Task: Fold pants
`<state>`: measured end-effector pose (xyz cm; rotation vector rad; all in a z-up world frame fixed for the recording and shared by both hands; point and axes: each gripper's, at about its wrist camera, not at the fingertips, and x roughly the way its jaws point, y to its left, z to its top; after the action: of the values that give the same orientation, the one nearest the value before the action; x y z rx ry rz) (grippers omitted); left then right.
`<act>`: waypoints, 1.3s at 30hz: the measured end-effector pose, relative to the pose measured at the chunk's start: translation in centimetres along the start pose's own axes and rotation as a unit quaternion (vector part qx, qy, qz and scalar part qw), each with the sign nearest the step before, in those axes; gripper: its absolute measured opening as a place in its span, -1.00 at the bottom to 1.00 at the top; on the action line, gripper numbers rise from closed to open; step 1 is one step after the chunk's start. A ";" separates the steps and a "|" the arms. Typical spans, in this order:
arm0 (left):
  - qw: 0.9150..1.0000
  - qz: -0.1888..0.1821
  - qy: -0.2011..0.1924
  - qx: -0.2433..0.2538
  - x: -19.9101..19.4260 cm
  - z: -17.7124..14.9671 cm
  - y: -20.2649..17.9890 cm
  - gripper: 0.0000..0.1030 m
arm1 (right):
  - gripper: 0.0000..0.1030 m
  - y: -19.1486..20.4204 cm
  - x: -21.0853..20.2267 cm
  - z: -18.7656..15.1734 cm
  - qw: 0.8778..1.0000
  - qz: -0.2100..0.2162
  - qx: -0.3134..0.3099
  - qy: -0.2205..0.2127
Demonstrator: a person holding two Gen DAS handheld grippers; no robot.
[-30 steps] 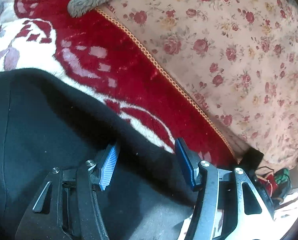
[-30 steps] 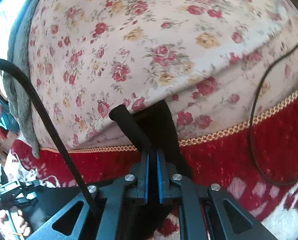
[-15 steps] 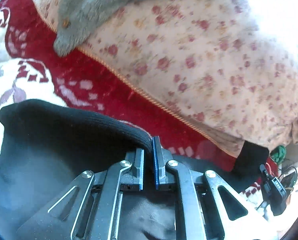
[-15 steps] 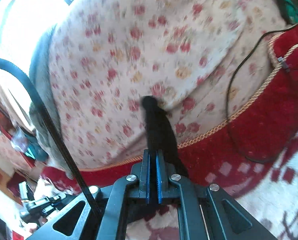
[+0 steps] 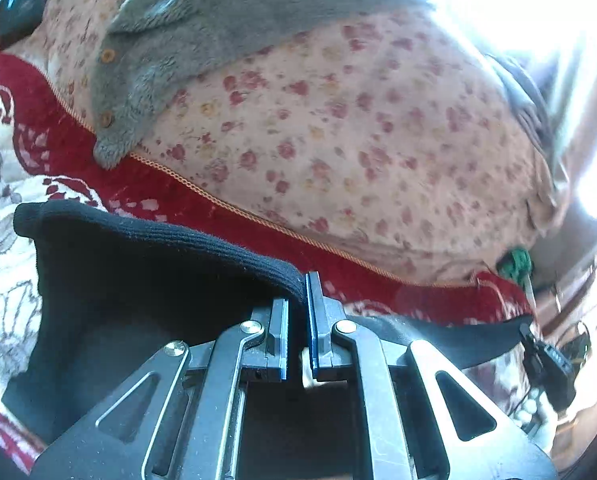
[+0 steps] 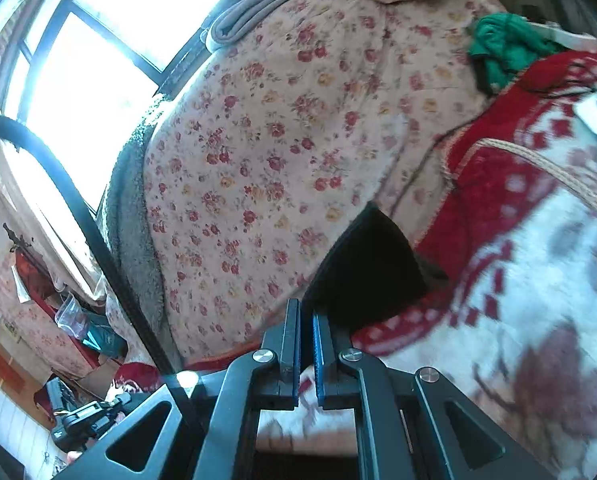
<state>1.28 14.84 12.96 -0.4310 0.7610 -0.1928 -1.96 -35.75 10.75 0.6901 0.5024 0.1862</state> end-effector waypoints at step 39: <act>0.994 0.065 0.085 -0.010 0.3 -11.7 4.5 -0.88 | -0.20 -10.3 0.5 -8.0 0.970 -0.072 0.085 0.218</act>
<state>-6.66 15.17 3.25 -0.3863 0.9554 -0.1014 -5.53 -38.93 -1.43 0.7798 0.9956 0.1593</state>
